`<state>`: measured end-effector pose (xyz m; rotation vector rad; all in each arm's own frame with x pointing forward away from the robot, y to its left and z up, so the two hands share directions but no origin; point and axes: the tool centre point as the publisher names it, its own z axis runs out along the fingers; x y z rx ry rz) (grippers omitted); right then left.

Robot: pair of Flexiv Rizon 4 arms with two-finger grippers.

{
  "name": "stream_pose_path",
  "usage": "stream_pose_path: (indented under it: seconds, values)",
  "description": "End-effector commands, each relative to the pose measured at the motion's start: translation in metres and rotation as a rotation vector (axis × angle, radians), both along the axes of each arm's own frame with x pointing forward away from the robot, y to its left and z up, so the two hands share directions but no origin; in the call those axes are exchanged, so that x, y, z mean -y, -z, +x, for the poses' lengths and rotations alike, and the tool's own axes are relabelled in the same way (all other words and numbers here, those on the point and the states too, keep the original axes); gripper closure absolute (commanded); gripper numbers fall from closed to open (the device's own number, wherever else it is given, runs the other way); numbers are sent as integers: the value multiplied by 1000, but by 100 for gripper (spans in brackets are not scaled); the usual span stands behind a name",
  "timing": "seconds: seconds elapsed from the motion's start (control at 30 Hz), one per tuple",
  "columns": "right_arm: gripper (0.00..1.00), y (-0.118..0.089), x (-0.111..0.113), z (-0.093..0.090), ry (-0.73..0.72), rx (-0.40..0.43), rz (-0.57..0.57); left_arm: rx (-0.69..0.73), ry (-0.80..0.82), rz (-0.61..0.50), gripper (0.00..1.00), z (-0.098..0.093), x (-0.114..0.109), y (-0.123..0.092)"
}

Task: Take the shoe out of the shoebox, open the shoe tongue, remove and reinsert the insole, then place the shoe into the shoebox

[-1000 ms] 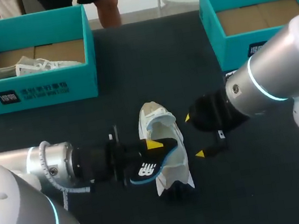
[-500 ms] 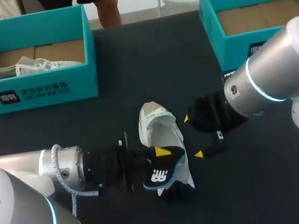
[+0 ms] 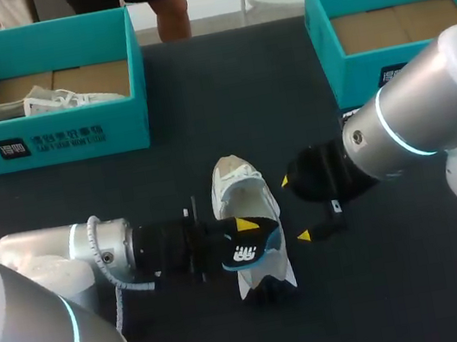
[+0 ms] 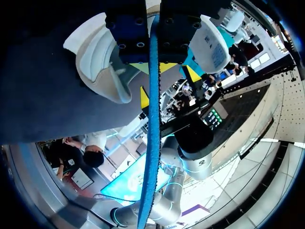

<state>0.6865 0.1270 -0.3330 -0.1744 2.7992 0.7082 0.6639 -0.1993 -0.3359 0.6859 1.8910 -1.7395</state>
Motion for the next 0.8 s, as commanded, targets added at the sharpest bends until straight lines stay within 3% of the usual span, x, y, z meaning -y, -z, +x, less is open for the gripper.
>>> stream_pose_path:
  seconds: [0.03, 0.7, 0.8]
  values:
    - [0, 1, -1, -1, 2, 2, 0, -4, 3, -7, 100, 8, 5, 10]
    - [0, 1, -1, -1, 2, 2, 0, -18, -33, 2, 100, 18, 0, 20]
    - [0, 1, -1, -1, 2, 2, 0, -25, -32, -3, 52, 16, -2, 13]
